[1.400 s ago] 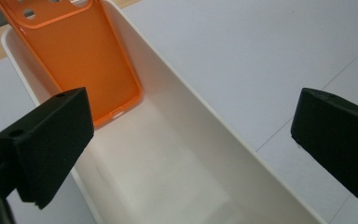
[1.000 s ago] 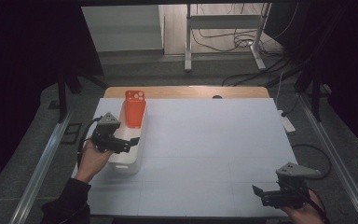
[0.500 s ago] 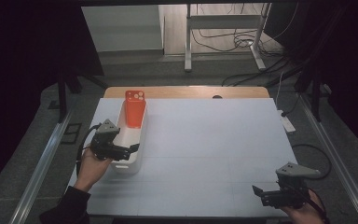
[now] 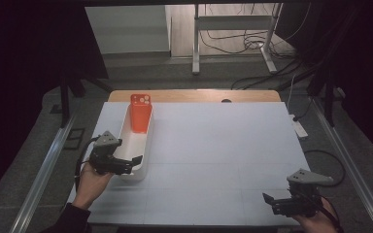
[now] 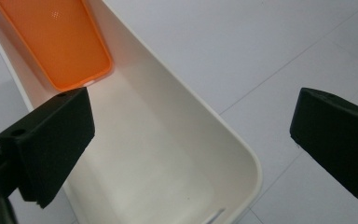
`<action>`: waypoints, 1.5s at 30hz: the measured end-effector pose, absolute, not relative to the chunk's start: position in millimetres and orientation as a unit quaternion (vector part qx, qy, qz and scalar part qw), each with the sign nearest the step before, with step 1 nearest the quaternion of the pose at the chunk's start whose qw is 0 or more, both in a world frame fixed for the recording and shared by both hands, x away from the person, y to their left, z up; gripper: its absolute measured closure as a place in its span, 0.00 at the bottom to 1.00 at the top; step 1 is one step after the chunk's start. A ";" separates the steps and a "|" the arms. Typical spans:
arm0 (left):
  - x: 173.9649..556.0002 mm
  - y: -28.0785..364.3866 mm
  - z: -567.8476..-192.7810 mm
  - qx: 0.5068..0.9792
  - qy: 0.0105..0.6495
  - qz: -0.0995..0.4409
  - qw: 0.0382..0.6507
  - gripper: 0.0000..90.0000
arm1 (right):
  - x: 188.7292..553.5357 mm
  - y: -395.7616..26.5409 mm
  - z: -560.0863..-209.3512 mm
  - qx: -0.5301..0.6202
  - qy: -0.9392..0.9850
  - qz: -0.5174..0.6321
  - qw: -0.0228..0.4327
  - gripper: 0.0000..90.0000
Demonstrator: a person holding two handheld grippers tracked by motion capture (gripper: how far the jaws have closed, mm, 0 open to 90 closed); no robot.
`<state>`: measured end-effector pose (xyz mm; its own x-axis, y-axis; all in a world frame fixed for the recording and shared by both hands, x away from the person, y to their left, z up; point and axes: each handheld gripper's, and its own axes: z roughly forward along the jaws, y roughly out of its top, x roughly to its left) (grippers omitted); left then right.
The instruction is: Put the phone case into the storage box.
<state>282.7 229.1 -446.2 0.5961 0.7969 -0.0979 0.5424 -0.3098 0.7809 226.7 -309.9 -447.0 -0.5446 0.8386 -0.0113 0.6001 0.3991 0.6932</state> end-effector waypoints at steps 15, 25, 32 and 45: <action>256.8 240.5 -445.7 0.783 0.431 0.157 0.420 0.01 | 226.4 -309.8 -446.8 0.442 0.815 0.326 0.185 0.00; 242.3 248.3 -447.9 0.778 0.438 0.161 0.421 0.00 | 226.5 -309.7 -446.9 0.442 0.815 0.325 0.185 0.00; 232.0 253.0 -449.3 0.776 0.441 0.164 0.420 0.00 | 226.4 -309.4 -446.9 0.442 0.816 0.325 0.186 0.00; 217.5 259.9 -454.4 0.773 0.452 0.166 0.414 0.00 | 226.4 -309.8 -446.8 0.443 0.815 0.325 0.185 0.00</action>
<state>217.5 259.9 -454.4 0.5373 0.8351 -0.1178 0.5610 -0.2497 0.7893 226.4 -309.8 -446.8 -0.5391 0.8422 -0.0139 0.6011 0.3962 0.6941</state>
